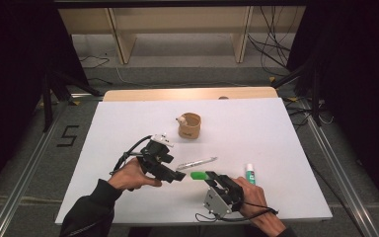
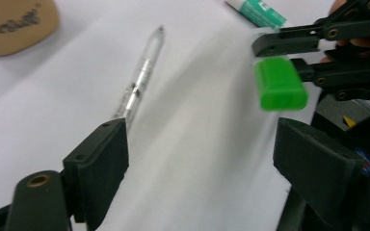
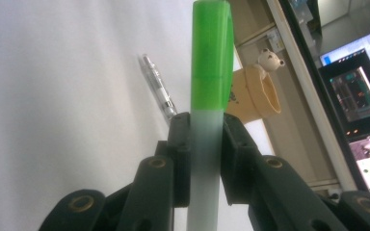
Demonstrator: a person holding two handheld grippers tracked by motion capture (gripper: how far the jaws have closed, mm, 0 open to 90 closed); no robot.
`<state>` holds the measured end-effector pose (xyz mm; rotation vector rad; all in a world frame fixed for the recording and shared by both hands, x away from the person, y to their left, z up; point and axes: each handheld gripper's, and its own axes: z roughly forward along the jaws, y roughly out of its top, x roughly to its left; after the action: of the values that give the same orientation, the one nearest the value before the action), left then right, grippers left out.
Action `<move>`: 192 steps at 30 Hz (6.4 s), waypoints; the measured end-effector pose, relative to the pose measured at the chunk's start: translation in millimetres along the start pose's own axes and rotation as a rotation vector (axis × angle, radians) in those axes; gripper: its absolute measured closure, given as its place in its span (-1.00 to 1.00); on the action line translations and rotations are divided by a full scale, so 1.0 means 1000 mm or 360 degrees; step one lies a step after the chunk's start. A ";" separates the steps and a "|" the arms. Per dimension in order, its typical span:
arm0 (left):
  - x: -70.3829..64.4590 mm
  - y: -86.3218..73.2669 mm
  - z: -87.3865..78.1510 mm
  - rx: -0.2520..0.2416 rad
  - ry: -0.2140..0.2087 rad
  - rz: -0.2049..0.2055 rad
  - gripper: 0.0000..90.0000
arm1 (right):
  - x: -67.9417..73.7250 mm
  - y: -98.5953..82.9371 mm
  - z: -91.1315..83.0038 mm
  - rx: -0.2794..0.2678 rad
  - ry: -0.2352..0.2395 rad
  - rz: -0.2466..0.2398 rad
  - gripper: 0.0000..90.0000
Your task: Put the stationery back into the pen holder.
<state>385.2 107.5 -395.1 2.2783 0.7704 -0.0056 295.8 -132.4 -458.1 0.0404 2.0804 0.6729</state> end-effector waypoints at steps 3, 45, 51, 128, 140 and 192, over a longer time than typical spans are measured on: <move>0.002 -0.007 -0.004 -0.0082 0.0023 -0.0004 -0.59 | -0.005 -0.002 0.000 -0.0012 0.0007 0.0117 0.71; 0.004 -0.074 -0.018 -0.0654 0.0354 -0.0066 -0.66 | -0.116 -0.044 0.054 -0.0327 0.0436 0.1813 0.71; 0.003 -0.077 -0.019 -0.0667 0.0370 -0.0067 -0.66 | -0.122 -0.043 0.065 -0.0292 0.0414 0.1812 0.71; 0.003 -0.082 -0.018 -0.0700 0.0362 -0.0086 -0.66 | -0.171 0.000 0.185 -0.0093 0.0253 0.1865 0.71; 0.003 -0.082 -0.019 -0.0700 0.0361 -0.0083 -0.66 | -0.165 -0.001 0.193 -0.0058 0.0261 0.1867 0.71; 0.003 -0.082 -0.017 -0.0676 0.0346 -0.0092 -0.66 | -0.160 -0.005 0.198 -0.0019 0.0334 0.1850 0.11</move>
<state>340.7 166.1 -435.7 1.8702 0.8567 0.3512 545.1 -92.5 -422.4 1.2853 2.1189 1.3950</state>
